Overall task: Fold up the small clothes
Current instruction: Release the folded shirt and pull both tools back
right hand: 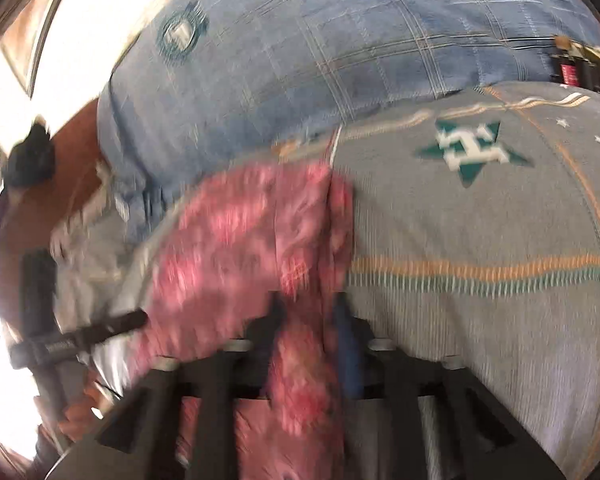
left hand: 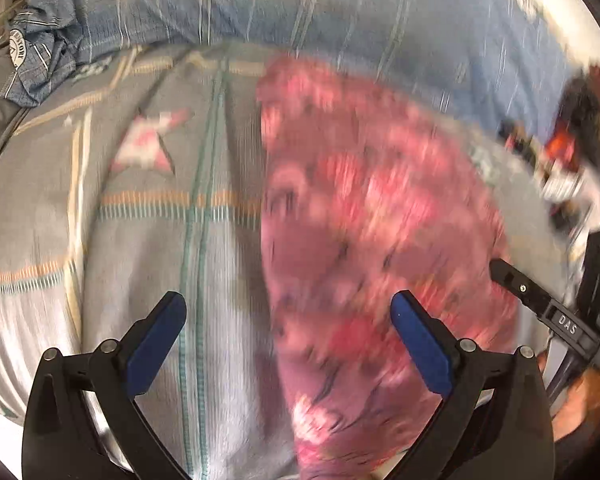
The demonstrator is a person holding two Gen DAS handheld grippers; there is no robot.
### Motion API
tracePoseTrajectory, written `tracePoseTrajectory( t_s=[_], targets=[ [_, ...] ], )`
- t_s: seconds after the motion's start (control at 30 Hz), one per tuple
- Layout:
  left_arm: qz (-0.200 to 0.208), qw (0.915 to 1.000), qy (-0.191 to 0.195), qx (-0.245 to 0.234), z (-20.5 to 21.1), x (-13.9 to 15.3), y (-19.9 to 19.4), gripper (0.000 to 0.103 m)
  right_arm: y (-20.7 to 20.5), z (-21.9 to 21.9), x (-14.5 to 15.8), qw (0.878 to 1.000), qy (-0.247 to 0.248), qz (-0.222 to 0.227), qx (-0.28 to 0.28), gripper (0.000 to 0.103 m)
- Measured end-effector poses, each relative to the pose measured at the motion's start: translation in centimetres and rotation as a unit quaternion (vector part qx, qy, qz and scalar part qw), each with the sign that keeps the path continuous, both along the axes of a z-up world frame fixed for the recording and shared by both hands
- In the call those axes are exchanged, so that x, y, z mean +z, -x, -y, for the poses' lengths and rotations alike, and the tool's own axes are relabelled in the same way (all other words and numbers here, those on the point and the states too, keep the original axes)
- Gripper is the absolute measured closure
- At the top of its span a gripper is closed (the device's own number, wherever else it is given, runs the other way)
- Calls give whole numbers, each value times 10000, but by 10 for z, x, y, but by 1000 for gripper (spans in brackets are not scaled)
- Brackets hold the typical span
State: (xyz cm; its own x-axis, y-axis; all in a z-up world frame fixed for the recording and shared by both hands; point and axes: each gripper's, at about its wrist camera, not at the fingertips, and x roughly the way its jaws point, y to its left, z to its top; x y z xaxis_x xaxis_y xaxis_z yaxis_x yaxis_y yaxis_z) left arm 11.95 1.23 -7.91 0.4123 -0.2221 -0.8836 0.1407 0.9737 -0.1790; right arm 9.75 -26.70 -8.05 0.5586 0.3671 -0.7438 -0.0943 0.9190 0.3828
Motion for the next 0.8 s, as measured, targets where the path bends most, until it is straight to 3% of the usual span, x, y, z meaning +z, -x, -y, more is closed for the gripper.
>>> tracePoseTrajectory(
  t_s=[0.07, 0.17, 0.23, 0.33, 0.37, 0.4, 0.53, 0.8],
  targets=[
    [-42, 9999, -140, 3, 3, -9, 7, 0, 13, -4, 2, 9986, 258, 450, 20, 42],
    [-48, 9999, 116, 114, -9, 6, 14, 0, 17, -7, 13, 9987, 408, 279, -127, 42],
    [98, 9999, 47, 111, -12, 12, 25, 0, 26, -7, 17, 9988, 332, 337, -107, 40],
    [-9, 9998, -179, 13, -9, -3, 33, 0, 37, -7, -2, 9969, 732, -38, -278, 27],
    [-115, 9997, -216, 20, -9, -11, 34, 0, 46, -8, -2, 9961, 806, 248, -242, 26],
    [-123, 9997, -216, 78, -10, -17, 36, 0, 49, -12, -4, 9948, 955, 262, -244, 23],
    [22, 9992, -388, 84, 0, -8, 41, 0, 51, -24, -5, 9904, 1348, 34, -310, 9],
    [827, 9946, -632, 6, 14, 20, 82, 0, 77, 10, 2, 9866, 1356, -392, -824, 2]
  ],
)
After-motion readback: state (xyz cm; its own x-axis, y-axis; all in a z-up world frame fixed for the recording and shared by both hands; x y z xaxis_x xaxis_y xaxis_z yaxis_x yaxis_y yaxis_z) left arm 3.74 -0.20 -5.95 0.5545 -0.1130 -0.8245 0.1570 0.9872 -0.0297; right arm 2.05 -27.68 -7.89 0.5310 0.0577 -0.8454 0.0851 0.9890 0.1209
